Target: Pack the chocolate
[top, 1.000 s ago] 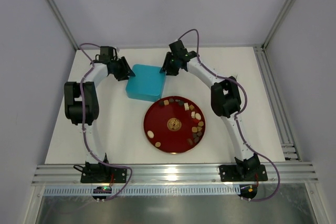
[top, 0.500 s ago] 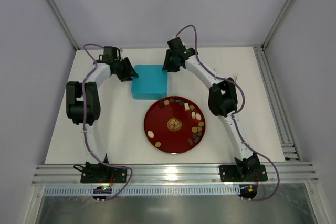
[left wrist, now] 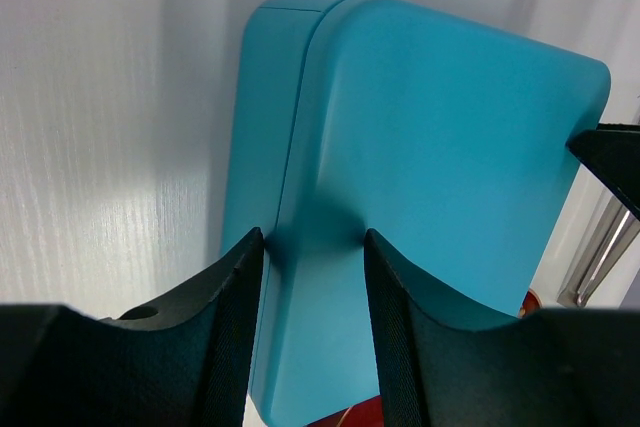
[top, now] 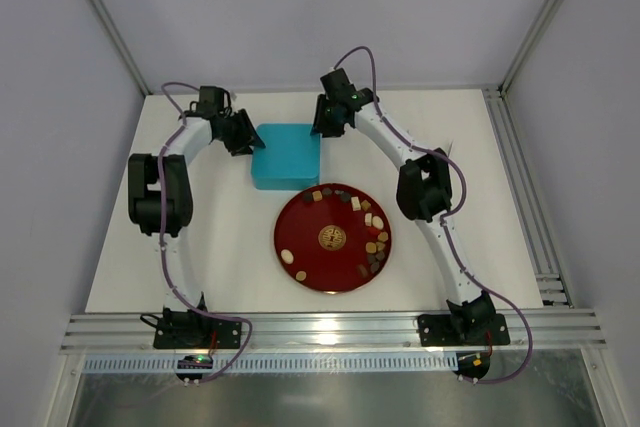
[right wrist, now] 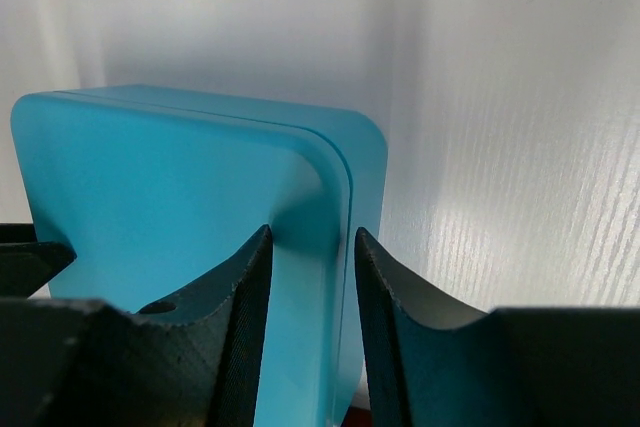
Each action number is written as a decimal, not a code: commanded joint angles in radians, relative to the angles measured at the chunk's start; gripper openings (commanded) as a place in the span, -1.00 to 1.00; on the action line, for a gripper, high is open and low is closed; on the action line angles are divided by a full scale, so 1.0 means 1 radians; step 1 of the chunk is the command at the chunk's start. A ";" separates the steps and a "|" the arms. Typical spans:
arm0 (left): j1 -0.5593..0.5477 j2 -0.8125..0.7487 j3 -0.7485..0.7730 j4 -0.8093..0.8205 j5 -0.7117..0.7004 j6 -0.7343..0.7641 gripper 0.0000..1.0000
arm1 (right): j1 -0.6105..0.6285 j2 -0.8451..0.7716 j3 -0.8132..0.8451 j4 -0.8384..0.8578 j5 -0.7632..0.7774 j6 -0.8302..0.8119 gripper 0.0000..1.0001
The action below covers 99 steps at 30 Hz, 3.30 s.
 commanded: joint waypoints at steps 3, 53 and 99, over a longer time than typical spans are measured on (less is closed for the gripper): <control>-0.019 0.077 -0.012 -0.199 -0.075 0.069 -0.12 | -0.004 0.092 -0.080 -0.293 0.053 -0.089 -0.21; -0.047 0.097 0.093 -0.354 -0.177 0.160 0.01 | 0.105 -0.400 -0.508 0.036 0.064 -0.129 -0.13; -0.090 0.134 0.189 -0.426 -0.186 0.204 0.01 | 0.006 -0.152 -0.134 0.144 0.099 -0.124 -0.06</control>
